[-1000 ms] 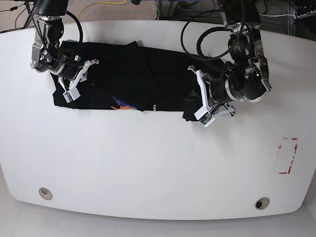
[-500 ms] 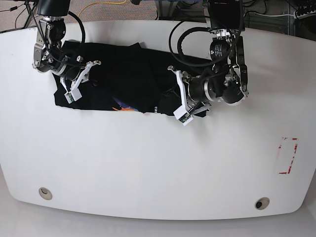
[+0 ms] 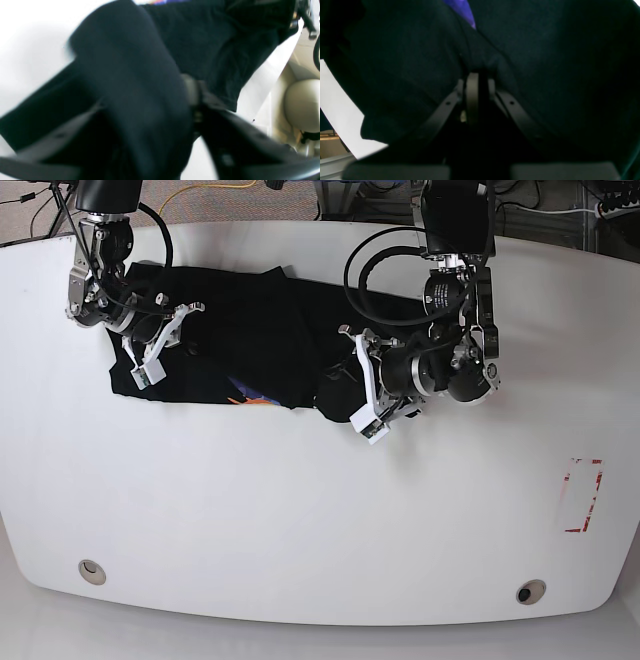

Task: Layout the t-shirt on the table in an organized manner, then fold the t-shirt properly
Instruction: 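Fold the grasped side with the left gripper toward the right gripper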

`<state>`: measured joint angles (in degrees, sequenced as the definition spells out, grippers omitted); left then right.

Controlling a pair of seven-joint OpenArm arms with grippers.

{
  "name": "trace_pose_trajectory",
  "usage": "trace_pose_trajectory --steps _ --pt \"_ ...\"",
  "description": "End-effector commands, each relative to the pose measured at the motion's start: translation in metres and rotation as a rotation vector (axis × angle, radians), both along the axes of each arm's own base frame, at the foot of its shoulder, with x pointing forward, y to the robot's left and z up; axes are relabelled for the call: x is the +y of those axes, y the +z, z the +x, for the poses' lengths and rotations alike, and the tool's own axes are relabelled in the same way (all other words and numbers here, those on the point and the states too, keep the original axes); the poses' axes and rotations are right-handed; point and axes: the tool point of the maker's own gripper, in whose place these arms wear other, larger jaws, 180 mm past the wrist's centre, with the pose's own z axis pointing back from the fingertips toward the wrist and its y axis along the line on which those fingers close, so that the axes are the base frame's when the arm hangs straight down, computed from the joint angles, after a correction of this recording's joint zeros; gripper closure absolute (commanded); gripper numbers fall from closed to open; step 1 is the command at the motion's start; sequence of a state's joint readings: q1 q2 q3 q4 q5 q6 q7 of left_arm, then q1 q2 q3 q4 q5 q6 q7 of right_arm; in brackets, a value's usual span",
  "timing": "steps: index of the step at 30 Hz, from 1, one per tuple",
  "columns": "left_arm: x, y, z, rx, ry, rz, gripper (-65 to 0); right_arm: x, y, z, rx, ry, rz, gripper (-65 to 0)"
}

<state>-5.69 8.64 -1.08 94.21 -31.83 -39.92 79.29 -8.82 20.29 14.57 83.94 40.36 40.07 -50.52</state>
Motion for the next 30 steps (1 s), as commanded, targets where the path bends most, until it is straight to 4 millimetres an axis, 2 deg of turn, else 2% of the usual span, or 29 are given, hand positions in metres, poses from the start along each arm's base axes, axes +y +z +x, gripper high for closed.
trace_pose_trajectory --steps 1,3,6,12,15,23,25,30 --pt "-0.025 0.024 0.003 -0.055 -0.061 -0.084 -33.6 -0.005 0.003 0.002 -0.007 0.008 -0.022 -4.1" --pt "-0.037 0.030 -0.001 -0.060 -0.115 -0.101 -36.4 -0.005 0.003 0.002 -0.007 0.008 -0.022 -4.1" --pt "-0.050 0.042 -0.003 -0.081 -0.166 -0.131 -36.5 -0.005 0.003 0.002 -0.007 0.008 -0.022 -4.1" --pt "-0.048 0.051 0.005 -0.103 -0.157 -0.145 -36.7 -0.005 0.003 0.002 -0.006 0.009 -0.026 -4.1" --pt "-0.036 0.053 0.013 -0.109 -0.116 -0.152 -36.7 -0.005 0.002 0.000 -0.001 0.009 -0.026 -4.1" --pt "0.031 0.035 0.030 -0.108 -0.001 -0.045 -36.1 -0.005 0.002 0.000 -0.001 0.008 -0.022 -4.1" --pt "0.042 0.032 0.032 -0.117 0.016 -0.024 -32.4 -0.005 0.002 0.000 -0.001 0.008 -0.022 -4.1" --pt "0.068 0.010 0.026 -0.101 0.045 0.081 -15.0 -0.005 0.002 -0.001 0.001 0.008 -0.022 -4.1"
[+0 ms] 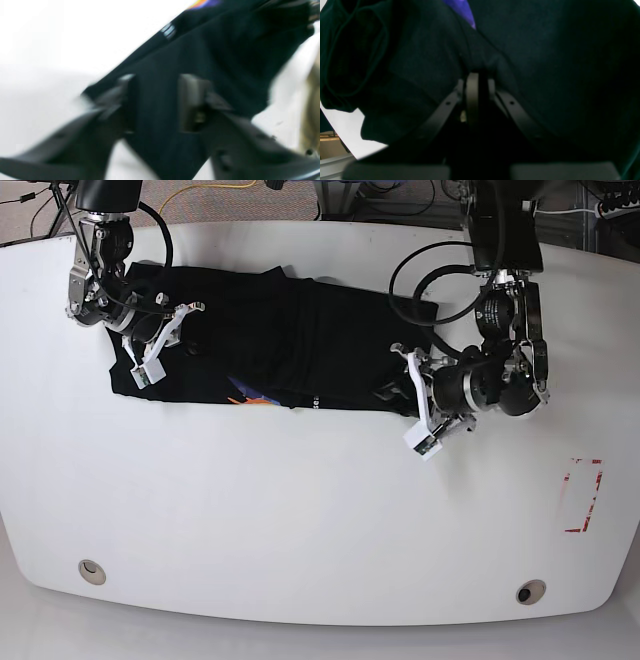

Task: Layout the t-shirt on the table in an organized manner, then fold the t-shirt properly
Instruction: 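Fold the grasped side with the left gripper toward the right gripper, then grasp the strip's end with the right gripper and fold it inward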

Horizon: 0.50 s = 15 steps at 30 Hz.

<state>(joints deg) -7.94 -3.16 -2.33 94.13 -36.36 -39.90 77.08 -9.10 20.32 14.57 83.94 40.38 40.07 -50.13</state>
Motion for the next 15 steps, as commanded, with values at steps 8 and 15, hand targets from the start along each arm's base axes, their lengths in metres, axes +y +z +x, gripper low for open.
trace_pose_trajectory --steps 8,15 --pt "0.002 -0.020 -0.015 -0.027 -0.032 0.065 -5.1 0.000 0.016 0.007 -0.046 0.030 -0.034 -4.1" --pt "0.012 -0.048 -0.027 0.015 -0.039 0.102 -5.1 0.018 0.051 0.021 -0.168 0.070 -0.039 -4.1"
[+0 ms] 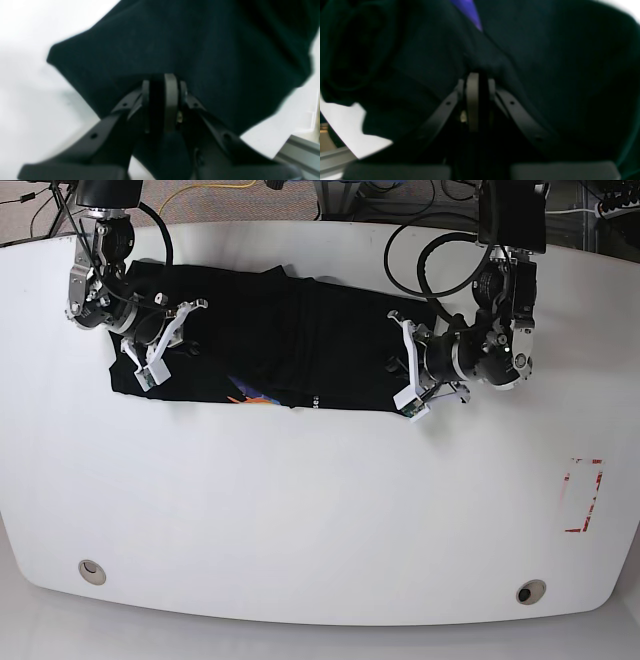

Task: Layout the t-shirt on the table in an organized manner, then fold the t-shirt properly
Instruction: 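Grasp the strip's end with the right gripper and fold it inward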

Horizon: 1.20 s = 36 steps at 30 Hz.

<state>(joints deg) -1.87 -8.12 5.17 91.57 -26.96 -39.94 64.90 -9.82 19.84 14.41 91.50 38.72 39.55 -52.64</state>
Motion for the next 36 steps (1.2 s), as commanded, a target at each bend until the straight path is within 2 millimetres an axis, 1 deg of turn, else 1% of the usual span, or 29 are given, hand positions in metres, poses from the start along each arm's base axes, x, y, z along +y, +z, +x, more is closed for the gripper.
trace_pose_trajectory --steps 1,5,7,10,11,12,14,15,16,18,19,22,24,27,31,32,36 --pt "0.008 -0.003 0.004 -0.002 0.012 0.000 -5.0 0.010 0.035 0.018 -0.129 0.019 0.023 -4.1" --pt "0.024 -0.025 -0.001 0.059 0.046 0.005 -5.0 0.019 0.060 0.021 -0.186 0.068 -0.019 -4.4" --pt "0.030 -0.036 -0.004 0.090 0.063 0.004 -5.0 0.015 0.074 0.021 -0.210 0.075 -0.053 -7.5" --pt "0.040 -0.047 -0.006 0.113 0.093 -0.005 -5.0 0.009 0.090 0.021 -0.233 0.050 -0.060 -19.2" --pt "0.043 -0.051 -0.007 0.118 0.103 -0.010 -5.0 0.002 0.096 0.021 -0.239 0.020 -0.057 -26.8" --pt "0.046 -0.053 -0.007 0.122 0.110 -0.010 -5.0 -0.004 0.100 0.021 -0.244 -0.007 -0.052 -32.2" --pt "0.051 -0.059 -0.009 0.137 0.124 -0.010 -5.0 -0.023 0.106 0.019 -0.251 -0.083 -0.034 -43.4" --pt "0.053 -0.060 -0.009 0.140 0.130 -0.012 -5.0 -0.031 0.108 0.019 -0.255 -0.114 -0.023 -47.1" --pt "0.057 -0.065 -0.012 0.158 0.138 -0.007 -5.0 -0.044 0.112 0.019 -0.264 -0.170 -0.001 -54.2" --pt "0.058 -0.069 -0.015 0.172 0.146 -0.010 -5.0 -0.061 0.115 0.017 -0.264 -0.233 0.024 -62.0" --pt "0.062 -0.071 -0.016 0.180 0.150 -0.003 -5.0 -0.071 0.113 0.015 -0.249 -0.265 0.035 -65.0" --pt "0.073 -0.075 -0.018 0.191 0.159 0.017 -5.0 -0.096 0.104 0.009 -0.201 -0.345 0.068 -65.0" --pt "0.074 -0.075 -0.019 0.194 0.161 0.018 -5.0 -0.111 0.095 0.006 -0.169 -0.397 0.085 -65.0" --pt "0.077 -0.075 -0.018 0.192 0.171 0.017 -5.0 -0.127 0.079 -0.001 -0.117 -0.464 0.114 -65.0" --pt "0.084 -0.077 -0.022 0.201 0.201 0.013 -5.1 -0.142 0.056 -0.009 -0.034 -0.504 0.111 -65.0" --pt "0.086 -0.076 -0.021 0.198 0.211 0.012 -5.1 -0.146 0.047 -0.013 -0.003 -0.518 0.115 -65.0" --pt "0.088 -0.075 -0.020 0.195 0.220 0.010 -5.1 -0.156 0.035 -0.015 0.026 -0.547 0.111 -65.0"
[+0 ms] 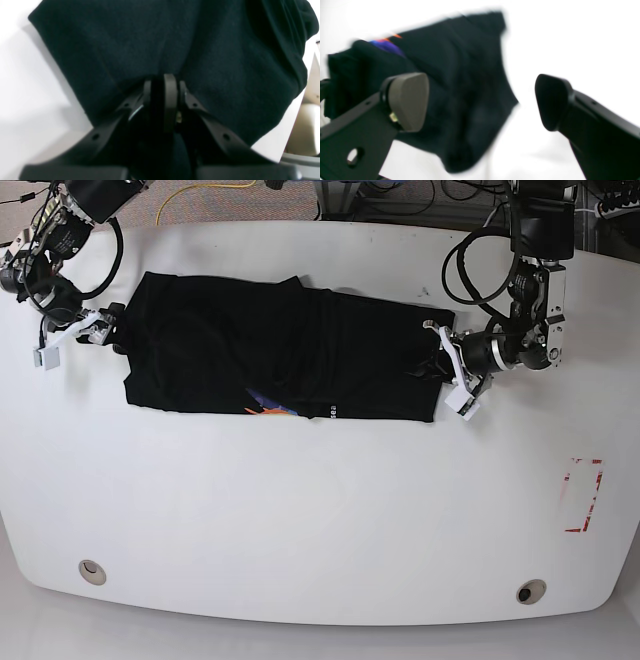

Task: Layout the t-shirt on the table in an organized manner, then fold the t-shirt properly
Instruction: 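Grasp the strip's end with the right gripper and fold it inward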

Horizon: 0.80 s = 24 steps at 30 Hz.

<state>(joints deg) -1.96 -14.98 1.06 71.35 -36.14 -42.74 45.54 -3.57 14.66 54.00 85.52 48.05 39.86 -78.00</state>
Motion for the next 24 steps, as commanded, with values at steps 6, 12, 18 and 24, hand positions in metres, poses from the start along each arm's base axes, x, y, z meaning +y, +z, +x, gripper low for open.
trace_pose_trajectory --steps 6,12,18,24 --pt "0.040 -0.038 -0.029 0.150 -0.038 0.250 -5.1 -0.019 -0.011 0.002 0.000 -0.058 -0.009 -65.0" --pt "0.040 -0.038 -0.030 0.151 -0.038 0.251 -5.1 0.002 -0.022 0.006 0.032 0.006 0.009 -65.0" --pt "0.040 -0.038 -0.030 0.151 -0.038 0.251 -5.1 0.035 -0.034 0.010 0.039 0.045 0.064 -65.0" --pt "0.040 -0.038 -0.030 0.151 -0.039 0.252 -5.1 0.067 -0.042 0.014 0.044 0.090 0.114 -65.0"
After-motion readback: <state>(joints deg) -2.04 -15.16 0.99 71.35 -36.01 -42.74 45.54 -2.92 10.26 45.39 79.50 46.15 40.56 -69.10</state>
